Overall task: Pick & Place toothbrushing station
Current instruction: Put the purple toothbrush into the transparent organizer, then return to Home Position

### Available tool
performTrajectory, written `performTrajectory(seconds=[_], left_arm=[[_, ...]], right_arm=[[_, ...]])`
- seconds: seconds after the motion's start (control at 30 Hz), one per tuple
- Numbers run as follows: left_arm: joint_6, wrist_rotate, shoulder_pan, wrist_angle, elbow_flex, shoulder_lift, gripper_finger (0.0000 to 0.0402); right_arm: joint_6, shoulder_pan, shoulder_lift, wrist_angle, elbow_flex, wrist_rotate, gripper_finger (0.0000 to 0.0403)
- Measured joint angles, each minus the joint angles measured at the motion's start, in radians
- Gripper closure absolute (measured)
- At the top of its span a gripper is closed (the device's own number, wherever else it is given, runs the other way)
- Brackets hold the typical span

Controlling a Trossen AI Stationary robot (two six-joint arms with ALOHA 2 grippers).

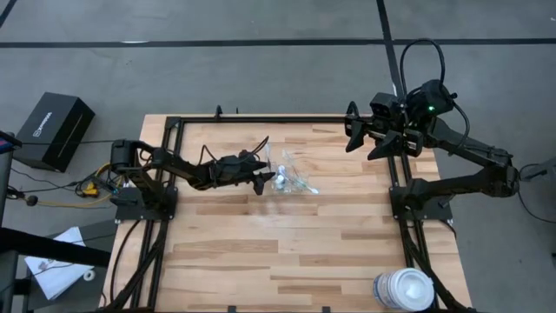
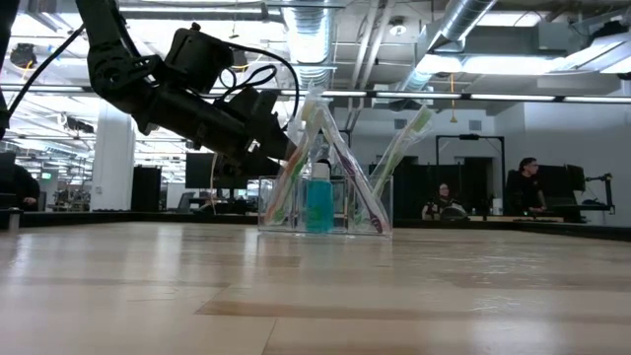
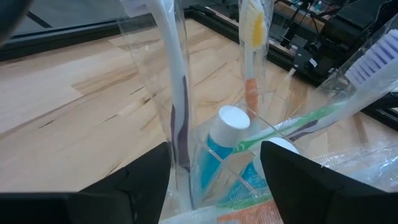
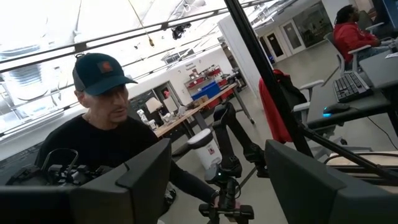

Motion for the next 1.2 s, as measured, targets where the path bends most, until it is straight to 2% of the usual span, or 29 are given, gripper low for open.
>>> performTrajectory(seconds=[0.47, 0.7, 0.87, 0.97, 1.1, 1.2], left_arm=[[0.017, -0.04, 0.005, -0.042, -0.003, -0.033, 0.014], [0.089, -0.115, 0.006, -0.259, -0.004, -0.208, 0.0136], [0.102, -0.125, 0.01, -0.405, -0.003, -0.296, 0.013], [0.085, -0.135, 0.01, -0.463, -0.003, -0.313, 0.0131], [0.028, -0.133, 0.01, -0.456, -0.002, -0.321, 0.013], [-0.064, -0.085, 0.01, -0.449, -0.002, -0.339, 0.0132]], right_arm=[[0.0, 0.0, 0.0, 0.0, 0.0, 0.001, 0.0154], [0.0, 0.0, 0.0, 0.002, 0.0, 0.003, 0.0154], [0.0, 0.0, 0.0, 0.01, 0.0, 0.005, 0.0154], [0.0, 0.0, -0.001, 0.01, 0.0, 0.011, 0.0154], [-0.004, 0.003, -0.001, 0.011, 0.0, 0.02, 0.0154], [-0.011, 0.014, 0.0, 0.022, 0.0, 0.031, 0.0154]])
